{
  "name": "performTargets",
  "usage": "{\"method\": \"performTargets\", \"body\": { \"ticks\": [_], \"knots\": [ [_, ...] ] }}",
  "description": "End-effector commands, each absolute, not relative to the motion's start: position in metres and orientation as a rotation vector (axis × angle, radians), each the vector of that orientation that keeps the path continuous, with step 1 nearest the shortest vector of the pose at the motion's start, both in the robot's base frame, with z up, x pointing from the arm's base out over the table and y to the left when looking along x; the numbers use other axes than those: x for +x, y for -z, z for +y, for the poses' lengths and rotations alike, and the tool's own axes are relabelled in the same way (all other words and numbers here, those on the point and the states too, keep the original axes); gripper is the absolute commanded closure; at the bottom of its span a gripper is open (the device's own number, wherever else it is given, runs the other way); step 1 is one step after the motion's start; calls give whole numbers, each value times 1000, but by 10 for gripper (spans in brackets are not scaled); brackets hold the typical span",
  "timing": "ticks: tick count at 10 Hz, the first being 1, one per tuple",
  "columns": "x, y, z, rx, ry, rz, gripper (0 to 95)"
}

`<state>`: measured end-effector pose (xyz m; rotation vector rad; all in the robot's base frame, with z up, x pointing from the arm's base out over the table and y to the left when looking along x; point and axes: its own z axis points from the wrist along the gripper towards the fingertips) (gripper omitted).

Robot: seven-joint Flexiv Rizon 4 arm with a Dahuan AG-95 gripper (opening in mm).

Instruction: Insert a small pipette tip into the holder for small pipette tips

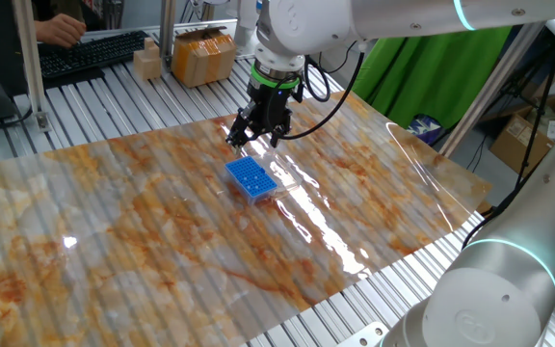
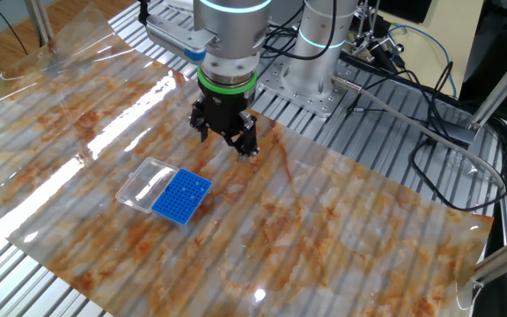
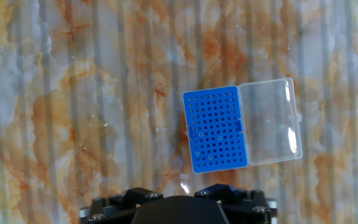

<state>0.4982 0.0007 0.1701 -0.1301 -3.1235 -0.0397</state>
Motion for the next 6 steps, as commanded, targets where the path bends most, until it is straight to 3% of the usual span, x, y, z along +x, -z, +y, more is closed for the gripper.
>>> {"method": "performTargets", "body": {
  "ticks": [1,6],
  "knots": [
    [498,-169,0,-489,144,-3040,950],
    [499,-167,1,-503,144,-3037,950]
  ]
}}
